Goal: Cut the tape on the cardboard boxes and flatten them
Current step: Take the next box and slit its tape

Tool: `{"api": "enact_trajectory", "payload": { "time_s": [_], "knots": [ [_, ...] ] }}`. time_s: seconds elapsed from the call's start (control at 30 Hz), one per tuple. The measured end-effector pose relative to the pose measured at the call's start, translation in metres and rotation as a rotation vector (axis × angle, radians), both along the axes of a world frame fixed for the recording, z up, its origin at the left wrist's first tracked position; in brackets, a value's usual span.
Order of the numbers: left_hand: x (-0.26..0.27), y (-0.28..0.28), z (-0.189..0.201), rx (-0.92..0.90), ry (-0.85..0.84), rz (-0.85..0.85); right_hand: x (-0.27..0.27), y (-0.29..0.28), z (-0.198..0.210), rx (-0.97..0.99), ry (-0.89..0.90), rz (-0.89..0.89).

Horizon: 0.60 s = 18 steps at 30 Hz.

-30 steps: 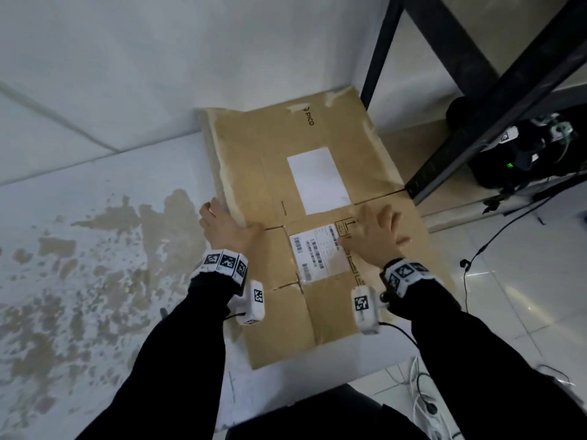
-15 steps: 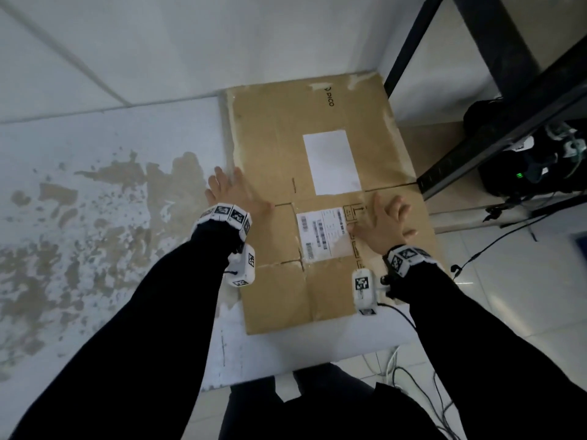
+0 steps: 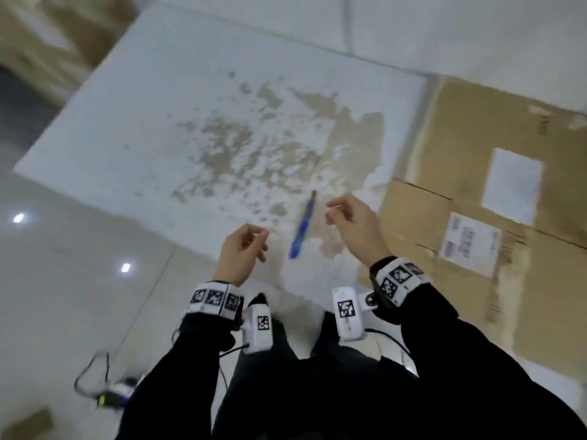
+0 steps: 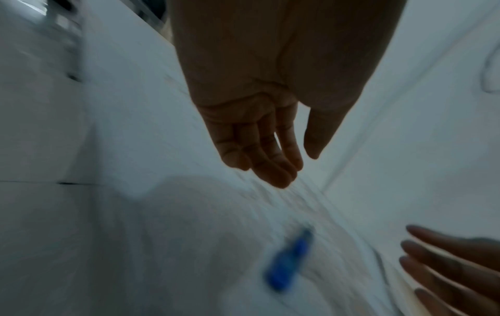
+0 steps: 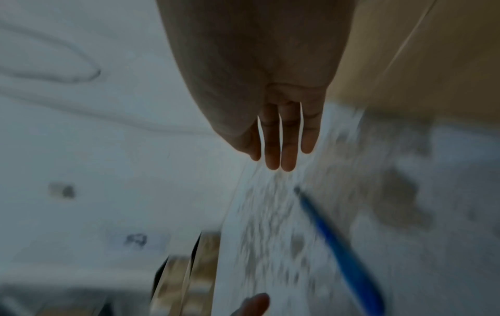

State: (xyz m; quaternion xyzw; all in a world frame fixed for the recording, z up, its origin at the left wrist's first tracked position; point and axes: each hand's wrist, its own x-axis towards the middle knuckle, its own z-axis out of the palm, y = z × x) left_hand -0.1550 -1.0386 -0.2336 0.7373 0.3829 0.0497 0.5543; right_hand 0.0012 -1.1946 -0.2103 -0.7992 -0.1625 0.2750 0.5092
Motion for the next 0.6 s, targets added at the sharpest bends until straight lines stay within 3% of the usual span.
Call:
{"api": "enact_trajectory", "payload": {
  "time_s": [0.13,0.23,0.3,0.43,0.53,0.6],
  "knots": [
    [-0.142,0.060,-0.040,-0.116,0.204,0.389,-0.086,0.107,-0.004,-0.029,0.184,0.517],
    [-0.248,0.097,-0.084,-0.339,0.432,0.703,-0.147,0.181,-0.017,-0.189,0.230,0.902],
    [-0.306,0.114,-0.103,-0.500,0.544,0.806,-0.181,0.228,-0.035,-0.298,0.255,1.047],
    [-0.381,0.153,-0.112,-0.728,0.543,1.002,-0.228,0.313,-0.077,-0.508,0.283,1.084],
    [-0.411,0.197,-0.112,-0.742,0.497,1.056,-0.243,0.360,-0.108,-0.700,0.429,0.923],
    [-0.422,0.226,-0.114,-0.706,0.480,1.084,-0.245,0.379,-0.121,-0.789,0.414,0.831]
  ]
}}
